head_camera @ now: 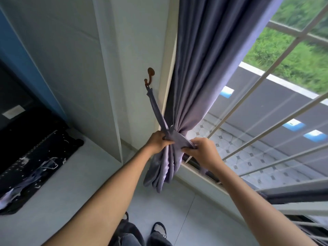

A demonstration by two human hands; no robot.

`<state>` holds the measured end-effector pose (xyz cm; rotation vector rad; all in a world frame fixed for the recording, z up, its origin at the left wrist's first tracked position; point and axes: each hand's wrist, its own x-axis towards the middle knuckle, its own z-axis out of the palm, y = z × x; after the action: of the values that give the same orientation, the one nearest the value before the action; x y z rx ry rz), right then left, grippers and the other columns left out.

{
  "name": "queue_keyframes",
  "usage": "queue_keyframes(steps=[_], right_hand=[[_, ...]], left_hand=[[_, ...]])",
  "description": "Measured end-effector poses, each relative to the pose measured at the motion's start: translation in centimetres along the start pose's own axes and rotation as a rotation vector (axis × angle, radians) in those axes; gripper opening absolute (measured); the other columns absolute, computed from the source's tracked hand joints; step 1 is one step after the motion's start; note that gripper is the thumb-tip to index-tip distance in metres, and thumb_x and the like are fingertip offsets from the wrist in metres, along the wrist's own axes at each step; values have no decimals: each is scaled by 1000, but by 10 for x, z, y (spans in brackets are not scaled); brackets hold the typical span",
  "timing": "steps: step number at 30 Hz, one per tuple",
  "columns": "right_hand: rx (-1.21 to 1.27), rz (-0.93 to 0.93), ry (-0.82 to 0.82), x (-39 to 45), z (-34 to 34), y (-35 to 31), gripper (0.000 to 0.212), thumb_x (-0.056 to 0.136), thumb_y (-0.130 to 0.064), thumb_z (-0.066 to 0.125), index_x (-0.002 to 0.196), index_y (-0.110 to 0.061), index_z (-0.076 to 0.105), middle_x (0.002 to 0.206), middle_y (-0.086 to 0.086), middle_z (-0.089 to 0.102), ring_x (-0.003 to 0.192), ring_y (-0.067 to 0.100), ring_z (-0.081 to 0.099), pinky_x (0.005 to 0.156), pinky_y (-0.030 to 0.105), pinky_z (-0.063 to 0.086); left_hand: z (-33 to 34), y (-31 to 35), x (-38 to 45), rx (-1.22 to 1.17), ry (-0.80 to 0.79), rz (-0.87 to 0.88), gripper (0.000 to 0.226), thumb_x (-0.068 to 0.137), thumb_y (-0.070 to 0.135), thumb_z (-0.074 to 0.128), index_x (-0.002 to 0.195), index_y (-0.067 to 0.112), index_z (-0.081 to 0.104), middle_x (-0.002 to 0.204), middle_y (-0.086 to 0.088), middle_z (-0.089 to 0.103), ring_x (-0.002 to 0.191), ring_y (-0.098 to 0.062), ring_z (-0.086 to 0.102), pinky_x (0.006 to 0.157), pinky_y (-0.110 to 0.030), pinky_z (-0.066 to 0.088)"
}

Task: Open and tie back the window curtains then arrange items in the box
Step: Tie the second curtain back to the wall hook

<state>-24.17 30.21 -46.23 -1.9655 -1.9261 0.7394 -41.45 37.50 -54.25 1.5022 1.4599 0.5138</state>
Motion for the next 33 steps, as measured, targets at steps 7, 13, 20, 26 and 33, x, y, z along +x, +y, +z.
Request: queue_keyframes(steps=[7,13,20,26,33], right_hand=[[-153,193,50,32,-21,6,11,80,-34,72,75,-24,72,64,0,66,73,21,55,71,35,35],[-240,375,165,46,4,-15,4,80,-35,68,79,-34,72,87,0,48,97,30,44,76,35,28],[359,500,-180,59,-16,-22,17,75,4,61,63,-7,61,60,7,45,45,17,42,41,21,38],[988,548,-278,51,-11,-6,30,70,5,69,84,-12,50,84,12,56,78,23,62,77,29,59],[590,388,160,43,-4,-6,14,71,-14,73,69,-21,61,63,0,66,59,16,57,55,27,42]], left_hand=[[-6,-8,-2,-134,-93,-42,36,78,25,77,108,5,69,99,-7,71,90,-14,62,72,-20,46],[-5,-9,-5,-131,-86,-41,33,78,27,77,99,3,69,90,-8,68,84,-15,61,61,-19,41],[-2,-16,-7,-171,-55,-43,25,78,19,78,96,4,71,84,-2,66,73,-5,57,56,-11,40],[-3,-14,-6,-130,-43,-63,14,79,18,75,81,8,66,66,4,57,59,-4,50,53,-15,36],[2,-10,-3,-119,-65,-55,26,75,27,80,93,9,70,80,0,65,71,-10,57,59,-21,41]])
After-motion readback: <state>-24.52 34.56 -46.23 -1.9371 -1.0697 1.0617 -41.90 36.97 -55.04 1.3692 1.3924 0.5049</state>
